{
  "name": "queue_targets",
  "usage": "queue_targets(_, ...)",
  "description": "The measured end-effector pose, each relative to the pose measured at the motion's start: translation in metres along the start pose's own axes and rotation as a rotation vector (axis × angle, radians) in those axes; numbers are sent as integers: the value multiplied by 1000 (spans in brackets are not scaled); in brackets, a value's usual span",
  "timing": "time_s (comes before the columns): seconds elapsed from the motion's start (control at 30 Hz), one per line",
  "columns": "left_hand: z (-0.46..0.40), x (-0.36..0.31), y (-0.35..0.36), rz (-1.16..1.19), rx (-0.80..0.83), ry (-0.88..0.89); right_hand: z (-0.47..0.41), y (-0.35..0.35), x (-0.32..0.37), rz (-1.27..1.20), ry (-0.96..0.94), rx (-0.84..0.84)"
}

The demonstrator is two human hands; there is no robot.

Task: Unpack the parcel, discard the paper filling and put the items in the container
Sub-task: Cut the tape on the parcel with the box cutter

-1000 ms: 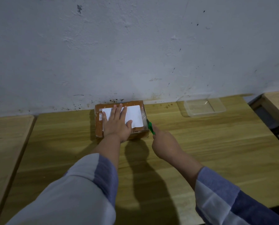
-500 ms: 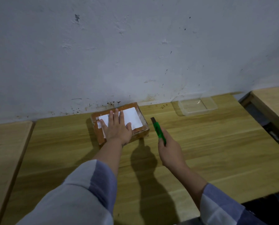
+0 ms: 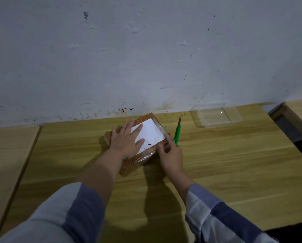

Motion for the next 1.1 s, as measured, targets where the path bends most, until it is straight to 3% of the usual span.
queue_targets(0.2, 6, 2, 1, -46, -98, 78, -40, -6, 11, 41, -2, 69)
queue_targets(0.43, 12, -15, 6, -33, -96, 32, -43, -20, 25, 32, 7, 102)
queue_targets(0.57, 22, -25, 6, 30, -78, -81, -16, -33, 15, 112, 57, 63)
queue_targets(0.8, 36, -74, 3, 264, 110, -350, 29, -50, 8, 294, -7, 115)
queue_targets(0.97, 37, -77, 2, 182, 92, -282, 37, -50, 17, 427, -53, 113)
queue_targets(1.1, 30, -73, -1, 84, 22, -60, 39, -46, 26, 575, -71, 114)
Point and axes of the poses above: each hand's wrist, its own z-axis away from the middle knuckle, its own y-axis out of the palm, x = y × z, the point moved 6 cm from there along -z, towards the middle knuckle, and after that the axes turned 15 degrees about -z, right-handed, at the moved point
